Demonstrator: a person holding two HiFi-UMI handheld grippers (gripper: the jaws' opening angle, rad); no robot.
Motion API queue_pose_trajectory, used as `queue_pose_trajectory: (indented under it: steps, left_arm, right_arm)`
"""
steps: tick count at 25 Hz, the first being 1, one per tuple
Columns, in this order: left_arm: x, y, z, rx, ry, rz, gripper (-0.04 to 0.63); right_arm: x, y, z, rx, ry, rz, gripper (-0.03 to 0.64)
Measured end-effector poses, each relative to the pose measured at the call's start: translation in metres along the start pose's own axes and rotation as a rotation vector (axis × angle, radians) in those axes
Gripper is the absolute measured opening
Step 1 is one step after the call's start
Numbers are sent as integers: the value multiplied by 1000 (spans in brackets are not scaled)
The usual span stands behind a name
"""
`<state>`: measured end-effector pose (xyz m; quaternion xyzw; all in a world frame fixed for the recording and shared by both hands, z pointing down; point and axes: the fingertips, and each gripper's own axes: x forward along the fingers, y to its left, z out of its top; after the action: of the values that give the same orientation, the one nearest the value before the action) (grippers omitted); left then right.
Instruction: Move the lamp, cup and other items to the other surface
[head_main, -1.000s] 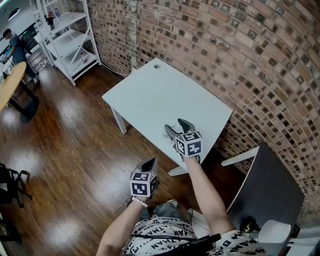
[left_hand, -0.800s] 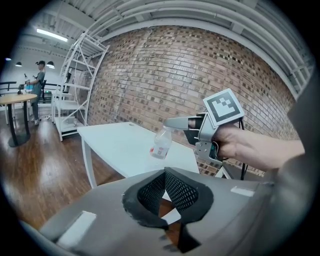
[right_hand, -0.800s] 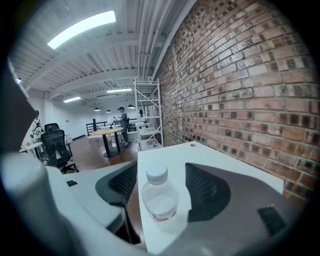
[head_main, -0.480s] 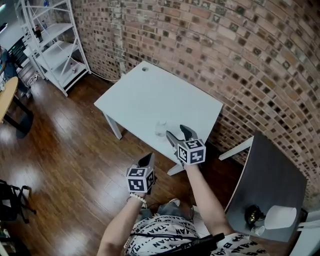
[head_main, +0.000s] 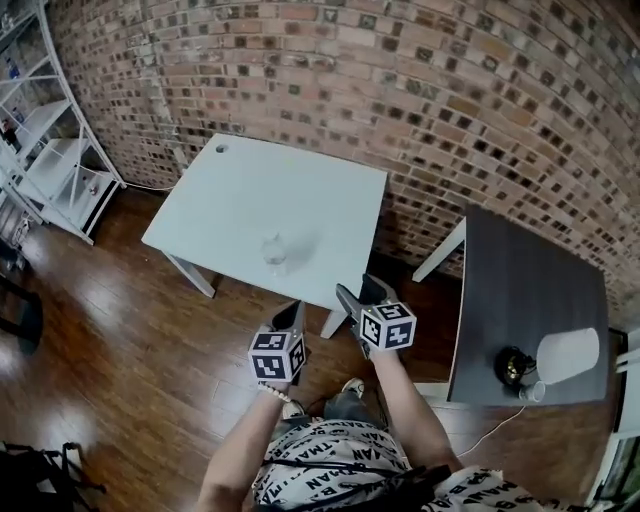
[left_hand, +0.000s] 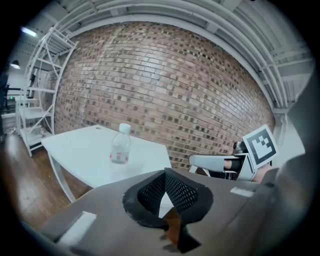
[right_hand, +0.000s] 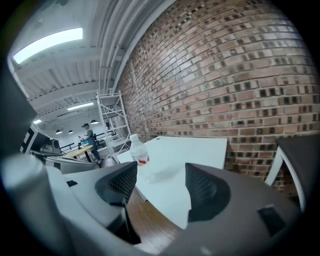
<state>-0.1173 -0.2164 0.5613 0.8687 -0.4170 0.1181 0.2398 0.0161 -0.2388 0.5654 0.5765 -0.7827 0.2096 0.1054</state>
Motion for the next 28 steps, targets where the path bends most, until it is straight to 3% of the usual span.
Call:
queue_pose_trajectory:
  steps: [4, 9, 18, 23, 28]
  left_arm:
    - [6, -43, -8, 45, 34, -107, 0]
    - [16, -119, -25, 117, 96, -332, 0]
    - [36, -322, -92, 325, 205, -691, 0]
    - [43, -412, -123, 377, 245, -799, 0]
    - [52, -471, -147, 424, 286, -869, 0]
  right_arm:
    - [-48, -24, -20, 71, -34, -103, 313]
    - [-128, -66, -54, 151, -81, -337, 313]
    - [-329, -175, -128, 327, -176, -741, 311]
    - [-417, -219, -160, 382, -198, -894, 311]
    - [-469, -264, -186, 428, -213, -1000, 310]
